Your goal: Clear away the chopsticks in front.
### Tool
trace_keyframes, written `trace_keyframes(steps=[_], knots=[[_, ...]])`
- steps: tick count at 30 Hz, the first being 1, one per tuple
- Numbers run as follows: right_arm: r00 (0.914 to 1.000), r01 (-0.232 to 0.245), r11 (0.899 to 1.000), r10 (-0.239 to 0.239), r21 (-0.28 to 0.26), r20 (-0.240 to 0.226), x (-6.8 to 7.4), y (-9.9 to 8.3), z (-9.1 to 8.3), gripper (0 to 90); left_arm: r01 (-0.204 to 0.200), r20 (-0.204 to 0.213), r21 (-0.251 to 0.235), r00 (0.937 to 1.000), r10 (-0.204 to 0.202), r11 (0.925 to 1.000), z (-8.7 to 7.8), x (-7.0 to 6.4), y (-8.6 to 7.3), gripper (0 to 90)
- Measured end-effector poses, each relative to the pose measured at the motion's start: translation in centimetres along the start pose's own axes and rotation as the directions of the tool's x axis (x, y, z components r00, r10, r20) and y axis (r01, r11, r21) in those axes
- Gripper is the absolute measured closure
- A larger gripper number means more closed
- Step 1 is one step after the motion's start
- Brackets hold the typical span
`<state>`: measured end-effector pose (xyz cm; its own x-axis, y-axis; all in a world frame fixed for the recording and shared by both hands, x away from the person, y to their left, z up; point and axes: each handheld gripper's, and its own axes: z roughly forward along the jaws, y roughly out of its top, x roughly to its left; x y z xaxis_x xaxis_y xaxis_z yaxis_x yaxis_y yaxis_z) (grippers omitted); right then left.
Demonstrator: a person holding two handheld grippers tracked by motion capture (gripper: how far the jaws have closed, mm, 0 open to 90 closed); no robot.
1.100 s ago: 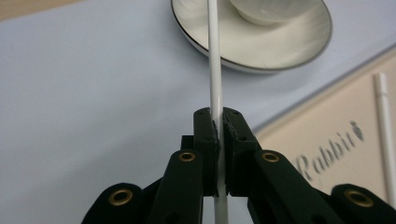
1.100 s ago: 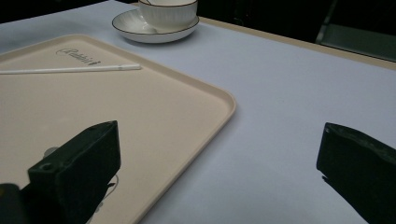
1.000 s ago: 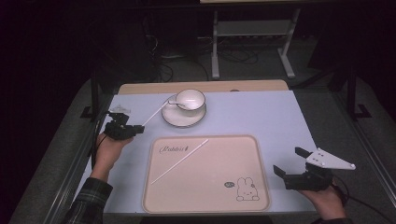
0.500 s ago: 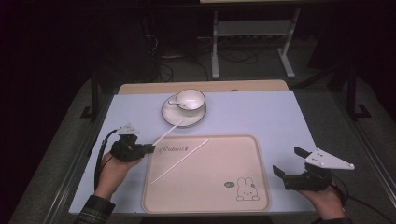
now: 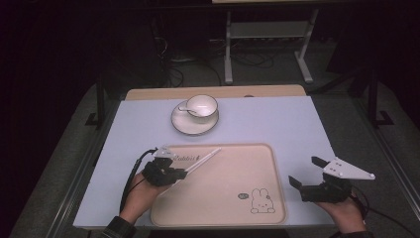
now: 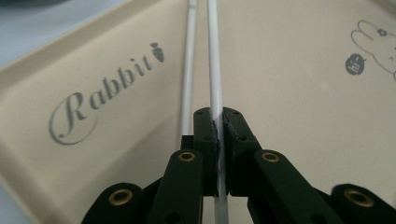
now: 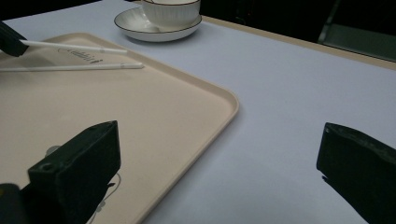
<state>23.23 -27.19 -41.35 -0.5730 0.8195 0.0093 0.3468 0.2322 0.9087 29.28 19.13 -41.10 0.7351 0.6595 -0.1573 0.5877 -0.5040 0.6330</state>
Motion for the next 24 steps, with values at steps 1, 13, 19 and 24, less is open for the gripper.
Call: trace_keyframes(steps=[1,13,19,24], knots=[[1.0,-0.001,1.0,0.001,0.0,0.0,0.0,0.0,0.0,0.0,0.0,0.004,0.006,1.0,0.0,1.0,0.1,-0.1,0.0,84.7],[1.0,0.002,1.0,-0.002,0.001,-0.001,0.0,0.0,0.1,0.0,-0.008,-0.023,0.051,0.9997,0.009,0.9987,1.9,-0.5,0.0,84.6],[1.0,0.001,1.0,-0.001,0.002,-0.002,0.0,0.0,0.1,0.0,-0.01,-0.047,0.065,0.9988,0.013,0.9979,2.6,-0.3,-0.2,84.4],[1.0,0.004,1.0,-0.004,0.002,-0.003,0.1,0.1,0.1,0.0,-0.021,-0.056,0.071,0.9981,0.025,0.9972,2.8,-0.3,-0.1,84.2]])
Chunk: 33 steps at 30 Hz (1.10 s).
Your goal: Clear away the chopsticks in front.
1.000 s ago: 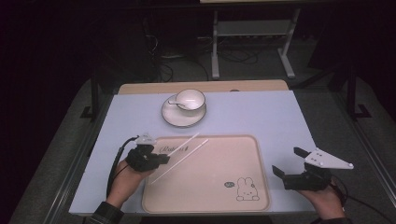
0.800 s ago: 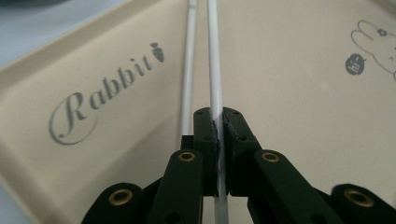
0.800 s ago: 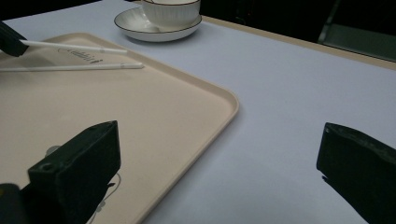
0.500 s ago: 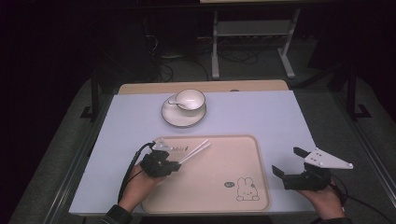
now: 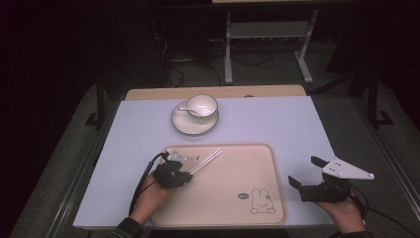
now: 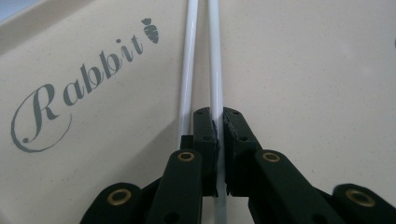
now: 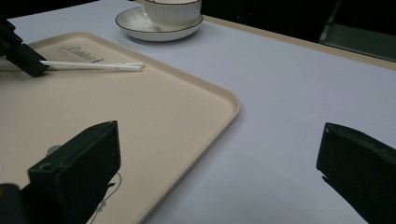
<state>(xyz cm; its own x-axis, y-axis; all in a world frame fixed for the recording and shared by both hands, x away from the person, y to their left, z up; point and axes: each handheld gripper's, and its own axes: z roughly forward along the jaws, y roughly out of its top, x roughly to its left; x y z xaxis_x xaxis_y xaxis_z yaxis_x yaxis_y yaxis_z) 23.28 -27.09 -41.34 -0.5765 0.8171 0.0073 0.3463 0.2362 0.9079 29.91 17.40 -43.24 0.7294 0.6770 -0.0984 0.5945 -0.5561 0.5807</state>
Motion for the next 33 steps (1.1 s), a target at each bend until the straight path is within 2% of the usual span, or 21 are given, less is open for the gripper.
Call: trace_keyframes(steps=[13,17,22,27,33], knots=[[1.0,0.001,1.0,-0.001,-0.003,0.001,0.0,0.0,0.0,0.0,0.001,0.01,-0.003,1.0,-0.001,1.0,-0.1,-0.1,0.0,81.2],[1.0,0.0,1.0,0.0,-0.003,0.0,0.0,0.0,0.0,0.0,-0.012,0.036,-0.05,0.9993,0.014,0.9987,-1.0,-0.3,0.6,79.8],[1.0,-0.002,1.0,0.002,-0.002,0.0,0.0,0.0,0.0,0.0,-0.049,0.056,-0.073,0.9971,0.053,0.9961,-1.4,-0.4,2.2,89.3],[1.0,-0.005,1.0,0.005,0.0,0.0,0.0,0.0,0.0,0.0,-0.086,0.086,-0.088,0.9918,0.094,0.9923,-0.2,-0.8,4.5,89.4],[1.0,-0.003,1.0,0.003,0.001,-0.002,0.0,0.0,0.1,0.0,-0.125,0.14,-0.083,0.9808,0.136,0.9887,3.4,-1.3,7.7,89.4]])
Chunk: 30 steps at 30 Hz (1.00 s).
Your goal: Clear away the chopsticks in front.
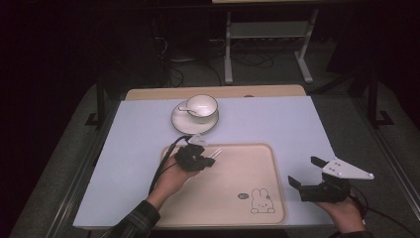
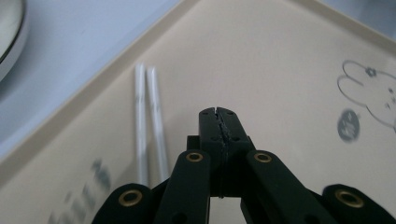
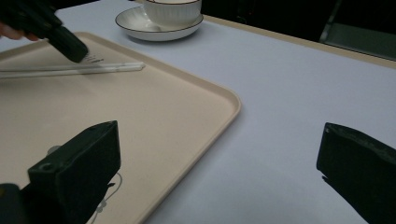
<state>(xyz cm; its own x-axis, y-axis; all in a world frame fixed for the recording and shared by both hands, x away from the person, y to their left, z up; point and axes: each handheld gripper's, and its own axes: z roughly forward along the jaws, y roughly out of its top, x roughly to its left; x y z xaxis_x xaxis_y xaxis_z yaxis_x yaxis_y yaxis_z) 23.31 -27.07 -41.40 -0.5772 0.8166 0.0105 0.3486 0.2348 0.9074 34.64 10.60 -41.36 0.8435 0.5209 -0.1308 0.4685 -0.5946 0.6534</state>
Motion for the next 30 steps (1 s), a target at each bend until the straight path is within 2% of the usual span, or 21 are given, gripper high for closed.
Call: trace_keyframes(steps=[2,6,12,14,19,22,30], knots=[[1.0,-0.003,1.0,0.003,0.001,0.0,0.0,0.0,0.0,0.0,-0.009,0.011,0.006,0.9999,0.009,0.9999,1.3,0.1,0.8,89.4],[1.0,-0.005,1.0,0.005,0.0,-0.002,-0.1,-0.2,-0.1,0.0,-0.022,0.008,0.013,0.9997,0.022,0.9997,3.3,0.4,1.9,89.4],[1.0,-0.01,1.0,0.01,-0.003,0.0,-0.3,-0.2,-0.1,0.0,-0.008,-0.025,0.024,0.9996,0.009,0.9997,4.5,1.5,2.1,89.4],[1.0,-0.008,1.0,0.008,0.0,-0.001,-0.2,-0.2,-0.1,0.0,-0.003,-0.048,0.041,0.9989,0.005,0.9991,4.4,2.0,1.8,89.4],[1.0,-0.006,1.0,0.006,0.0,-0.002,-0.2,-0.1,-0.1,0.0,0.041,-0.067,0.028,0.997,-0.039,0.9988,3.4,3.3,0.8,89.4],[1.0,-0.006,1.0,0.006,0.0,-0.001,-0.2,-0.2,-0.1,0.0,0.051,-0.083,0.029,0.9954,-0.049,0.9983,2.7,3.9,0.2,89.4],[1.0,-0.007,1.0,0.007,-0.001,0.001,-0.1,-0.1,0.0,0.0,0.081,-0.107,0.034,0.9913,-0.077,0.9961,1.1,4.8,-1.3,89.4]])
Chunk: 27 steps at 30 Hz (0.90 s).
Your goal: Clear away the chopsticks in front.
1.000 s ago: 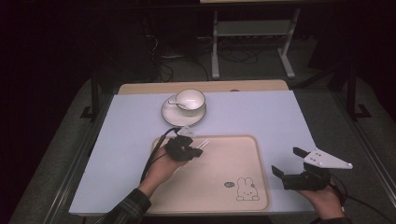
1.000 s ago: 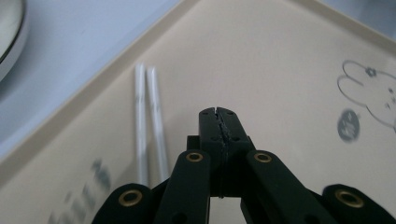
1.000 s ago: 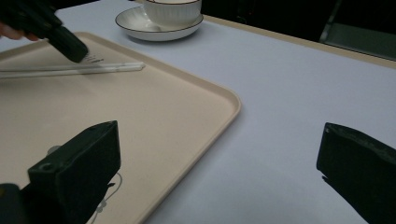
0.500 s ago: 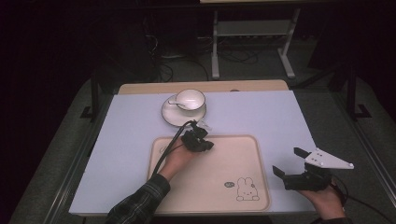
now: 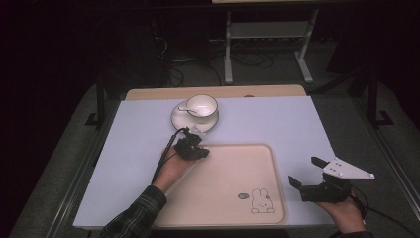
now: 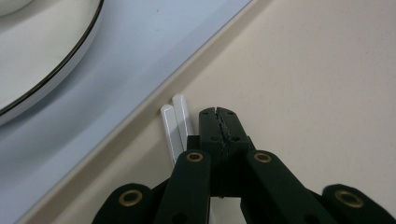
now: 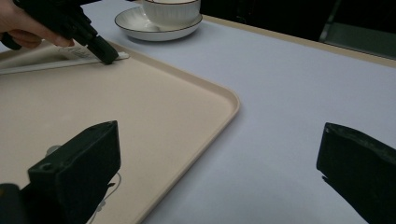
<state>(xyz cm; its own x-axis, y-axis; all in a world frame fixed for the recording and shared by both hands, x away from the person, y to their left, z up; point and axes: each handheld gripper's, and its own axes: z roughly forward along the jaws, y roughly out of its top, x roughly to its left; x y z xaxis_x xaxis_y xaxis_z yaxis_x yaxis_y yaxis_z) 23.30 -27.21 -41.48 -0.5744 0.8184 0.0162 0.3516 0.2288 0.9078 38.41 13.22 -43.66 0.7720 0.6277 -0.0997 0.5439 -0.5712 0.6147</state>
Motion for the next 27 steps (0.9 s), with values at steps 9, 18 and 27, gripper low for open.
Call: trace_keyframes(steps=[9,18,27], knots=[[1.0,0.003,1.0,-0.003,-0.002,0.001,0.0,0.0,-0.1,0.0,0.04,-0.002,0.007,0.9992,-0.04,0.9992,-2.0,1.0,-2.2,89.4],[1.0,0.002,1.0,-0.002,-0.002,0.001,0.0,0.0,-0.1,0.0,0.065,-0.007,0.019,0.9979,-0.065,0.9977,-3.9,1.5,-4.3,89.4],[1.0,0.003,1.0,-0.003,-0.004,0.002,0.1,0.1,-0.1,0.0,0.084,-0.007,0.028,0.9965,-0.084,0.9961,-5.3,1.7,-6.0,89.4]])
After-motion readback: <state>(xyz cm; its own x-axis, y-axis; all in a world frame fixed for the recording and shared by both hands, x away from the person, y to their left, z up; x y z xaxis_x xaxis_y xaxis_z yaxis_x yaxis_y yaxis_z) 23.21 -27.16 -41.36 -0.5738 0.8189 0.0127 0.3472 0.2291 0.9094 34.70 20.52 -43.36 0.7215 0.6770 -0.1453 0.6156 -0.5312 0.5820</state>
